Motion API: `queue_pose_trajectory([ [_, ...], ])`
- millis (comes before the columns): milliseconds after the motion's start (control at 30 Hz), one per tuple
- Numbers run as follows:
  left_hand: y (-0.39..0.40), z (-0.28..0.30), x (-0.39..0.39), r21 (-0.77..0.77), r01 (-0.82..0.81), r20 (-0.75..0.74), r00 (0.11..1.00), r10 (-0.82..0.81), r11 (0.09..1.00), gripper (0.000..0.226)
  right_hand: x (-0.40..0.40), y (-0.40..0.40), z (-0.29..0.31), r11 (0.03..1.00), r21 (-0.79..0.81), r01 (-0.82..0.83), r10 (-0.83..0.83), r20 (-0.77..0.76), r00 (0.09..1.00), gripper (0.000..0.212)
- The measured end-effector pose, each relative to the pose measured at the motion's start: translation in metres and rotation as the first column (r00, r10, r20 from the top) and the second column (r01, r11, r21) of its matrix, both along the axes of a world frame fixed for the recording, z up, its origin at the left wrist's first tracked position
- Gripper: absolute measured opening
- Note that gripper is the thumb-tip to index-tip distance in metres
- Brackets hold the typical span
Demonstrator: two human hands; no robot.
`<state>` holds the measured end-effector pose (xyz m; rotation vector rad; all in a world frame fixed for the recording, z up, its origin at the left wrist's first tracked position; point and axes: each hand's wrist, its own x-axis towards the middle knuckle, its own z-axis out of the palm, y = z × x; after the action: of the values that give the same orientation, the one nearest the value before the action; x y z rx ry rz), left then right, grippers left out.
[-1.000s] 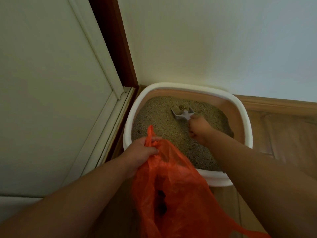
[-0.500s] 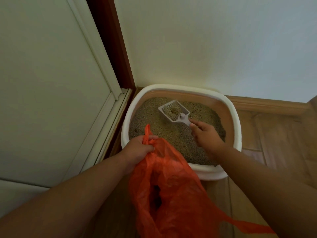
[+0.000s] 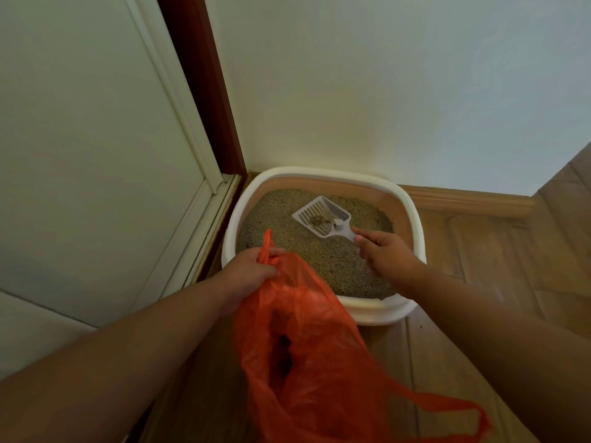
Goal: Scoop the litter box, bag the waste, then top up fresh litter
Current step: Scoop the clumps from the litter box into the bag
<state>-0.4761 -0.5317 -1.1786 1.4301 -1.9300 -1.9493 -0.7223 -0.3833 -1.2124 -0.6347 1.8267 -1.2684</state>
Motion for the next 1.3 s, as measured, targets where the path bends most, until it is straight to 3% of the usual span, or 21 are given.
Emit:
queue_pose_trajectory([
  [300, -0.003, 0.015, 0.009, 0.074, 0.161, 0.067, 0.984, -0.166, 0.984, 0.093, 0.004, 0.015, 0.036, 0.999, -0.049, 0.013, -0.015, -0.045, 0.999, 0.033],
  [367, -0.002, 0.018, 0.009, 0.035, 0.157, 0.060, 0.985, -0.159, 0.987, 0.083, 0.006, 0.015, 0.044, 0.999, -0.046, 0.016, -0.019, -0.062, 0.998, 0.032],
  [533, 0.001, 0.024, 0.008, -0.165, 0.091, 0.080, 0.994, -0.079, 0.982, 0.030, 0.008, 0.022, 0.056, 0.999, -0.033, 0.017, -0.020, -0.073, 0.997, 0.032],
  [600, 0.000, 0.024, 0.008, -0.181, 0.090, 0.093, 0.993, -0.074, 0.979, 0.024, 0.008, 0.024, 0.062, 0.998, -0.053, -0.019, 0.017, -0.041, 0.999, 0.032],
  [733, 0.001, 0.028, 0.006, -0.155, 0.105, 0.100, 0.991, -0.090, 0.982, 0.038, -0.003, 0.030, 0.081, 0.989, -0.084, -0.126, 0.126, -0.006, 0.992, 0.028],
  [933, 0.001, 0.031, 0.009, -0.101, 0.208, 0.137, 0.972, -0.194, 0.973, 0.071, -0.016, 0.039, 0.098, 0.937, 0.042, -0.347, 0.349, -0.044, 0.936, 0.026],
  [1033, -0.003, 0.030, 0.011, -0.063, 0.220, 0.142, 0.968, -0.209, 0.974, 0.087, -0.017, 0.041, 0.104, 0.854, 0.174, -0.491, 0.509, -0.083, 0.856, 0.026],
  [1133, 0.000, 0.031, 0.011, -0.032, 0.181, 0.142, 0.974, -0.175, 0.983, 0.085, -0.006, 0.036, 0.110, 0.702, 0.350, -0.620, 0.706, -0.228, 0.671, 0.025],
  [1300, 0.004, 0.031, 0.005, 0.070, 0.114, 0.044, 0.992, -0.117, 0.991, 0.076, 0.033, 0.015, 0.119, 0.558, 0.500, -0.662, 0.827, -0.404, 0.391, 0.022],
])
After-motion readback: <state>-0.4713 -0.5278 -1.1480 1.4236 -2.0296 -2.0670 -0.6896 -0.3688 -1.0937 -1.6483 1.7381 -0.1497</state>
